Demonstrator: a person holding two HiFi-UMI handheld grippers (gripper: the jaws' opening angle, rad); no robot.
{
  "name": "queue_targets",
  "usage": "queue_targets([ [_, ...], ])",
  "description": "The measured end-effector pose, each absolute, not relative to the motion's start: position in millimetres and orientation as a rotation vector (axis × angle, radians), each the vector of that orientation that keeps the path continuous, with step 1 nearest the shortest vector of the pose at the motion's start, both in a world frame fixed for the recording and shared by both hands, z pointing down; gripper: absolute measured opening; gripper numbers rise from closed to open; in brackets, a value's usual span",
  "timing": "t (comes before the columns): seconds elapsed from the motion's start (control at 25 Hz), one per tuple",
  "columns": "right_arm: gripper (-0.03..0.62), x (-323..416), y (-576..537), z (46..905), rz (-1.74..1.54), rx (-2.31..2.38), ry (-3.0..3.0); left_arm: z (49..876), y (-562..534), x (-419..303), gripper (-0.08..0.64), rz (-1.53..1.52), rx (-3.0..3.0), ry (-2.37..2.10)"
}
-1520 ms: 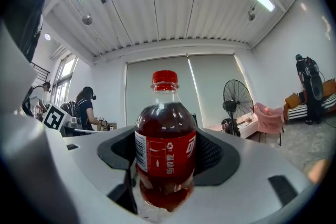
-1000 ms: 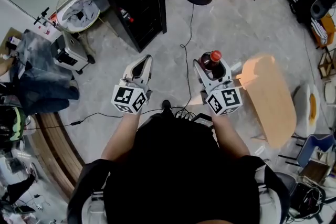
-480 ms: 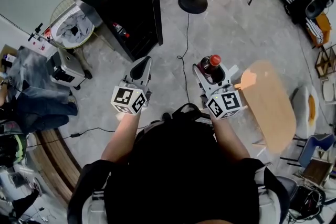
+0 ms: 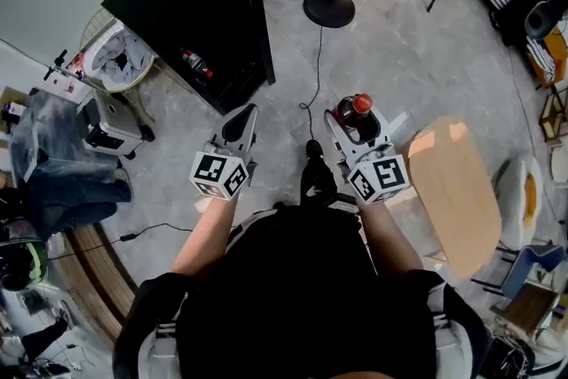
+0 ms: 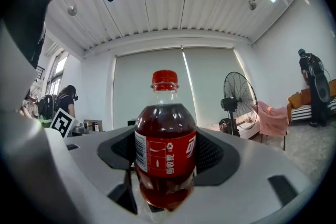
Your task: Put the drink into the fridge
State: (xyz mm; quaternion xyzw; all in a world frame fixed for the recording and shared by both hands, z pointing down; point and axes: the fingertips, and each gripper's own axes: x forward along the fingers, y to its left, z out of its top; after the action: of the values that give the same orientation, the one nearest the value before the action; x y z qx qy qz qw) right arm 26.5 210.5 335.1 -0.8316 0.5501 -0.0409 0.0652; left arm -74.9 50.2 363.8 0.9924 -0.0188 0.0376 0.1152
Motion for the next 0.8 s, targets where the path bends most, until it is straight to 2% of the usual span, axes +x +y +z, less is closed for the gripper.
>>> queue_targets([
  [0.8,0.301,266.9,124.1,343.3,-0.169,-2.428,1.772,343.2,-25.7,140.7,0.018,0.117,2.976,-0.279],
])
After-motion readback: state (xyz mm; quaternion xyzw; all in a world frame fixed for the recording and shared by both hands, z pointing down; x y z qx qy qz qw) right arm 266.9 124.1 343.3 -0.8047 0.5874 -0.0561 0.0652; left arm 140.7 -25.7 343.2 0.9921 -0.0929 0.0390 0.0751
